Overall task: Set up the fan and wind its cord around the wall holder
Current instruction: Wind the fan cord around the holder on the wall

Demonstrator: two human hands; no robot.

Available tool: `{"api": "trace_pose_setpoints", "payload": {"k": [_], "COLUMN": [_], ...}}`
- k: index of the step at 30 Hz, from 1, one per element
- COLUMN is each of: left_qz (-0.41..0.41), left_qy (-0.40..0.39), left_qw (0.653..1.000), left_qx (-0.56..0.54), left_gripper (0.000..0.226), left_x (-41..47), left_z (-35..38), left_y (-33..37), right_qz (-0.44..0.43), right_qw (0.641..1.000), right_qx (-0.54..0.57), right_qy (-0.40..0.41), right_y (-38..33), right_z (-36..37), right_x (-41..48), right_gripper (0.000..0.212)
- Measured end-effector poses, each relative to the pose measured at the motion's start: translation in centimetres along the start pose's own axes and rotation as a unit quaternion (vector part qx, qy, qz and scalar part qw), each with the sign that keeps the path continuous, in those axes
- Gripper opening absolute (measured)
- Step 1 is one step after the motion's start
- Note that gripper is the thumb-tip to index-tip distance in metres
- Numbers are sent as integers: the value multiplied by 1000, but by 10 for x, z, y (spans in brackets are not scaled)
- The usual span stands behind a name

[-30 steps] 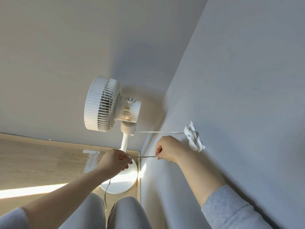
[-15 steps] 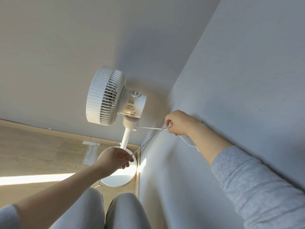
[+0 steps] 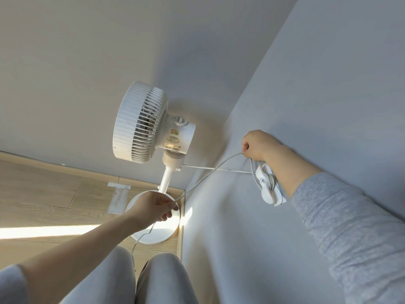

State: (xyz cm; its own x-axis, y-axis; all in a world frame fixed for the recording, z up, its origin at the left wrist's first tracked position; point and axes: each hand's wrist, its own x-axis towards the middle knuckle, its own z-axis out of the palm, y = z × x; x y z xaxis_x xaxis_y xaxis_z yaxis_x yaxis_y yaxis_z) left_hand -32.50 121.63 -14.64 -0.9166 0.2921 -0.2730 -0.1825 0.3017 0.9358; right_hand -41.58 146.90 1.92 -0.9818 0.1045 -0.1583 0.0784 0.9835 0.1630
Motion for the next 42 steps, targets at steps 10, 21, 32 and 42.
{"api": "trace_pose_setpoints", "payload": {"k": [10, 21, 32, 42], "left_qz": [22, 42, 58, 58], "left_qy": [-10, 0, 17, 23], "left_qw": [1000, 999, 998, 998], "left_qx": [-5, -14, 0, -14], "left_gripper": [20, 21, 20, 20], "left_x": [1, -13, -17, -24], "left_z": [12, 14, 8, 5], "left_y": [18, 38, 52, 55], "right_qz": [47, 75, 101, 102], "right_qw": [995, 993, 982, 992], "right_qx": [-91, -89, -135, -3], "right_qy": [21, 32, 86, -69], "right_y": [-1, -7, -14, -3], "right_z": [-33, -44, -39, -50], "right_x": [-13, -44, -45, -50], "right_gripper": [26, 30, 35, 13]}}
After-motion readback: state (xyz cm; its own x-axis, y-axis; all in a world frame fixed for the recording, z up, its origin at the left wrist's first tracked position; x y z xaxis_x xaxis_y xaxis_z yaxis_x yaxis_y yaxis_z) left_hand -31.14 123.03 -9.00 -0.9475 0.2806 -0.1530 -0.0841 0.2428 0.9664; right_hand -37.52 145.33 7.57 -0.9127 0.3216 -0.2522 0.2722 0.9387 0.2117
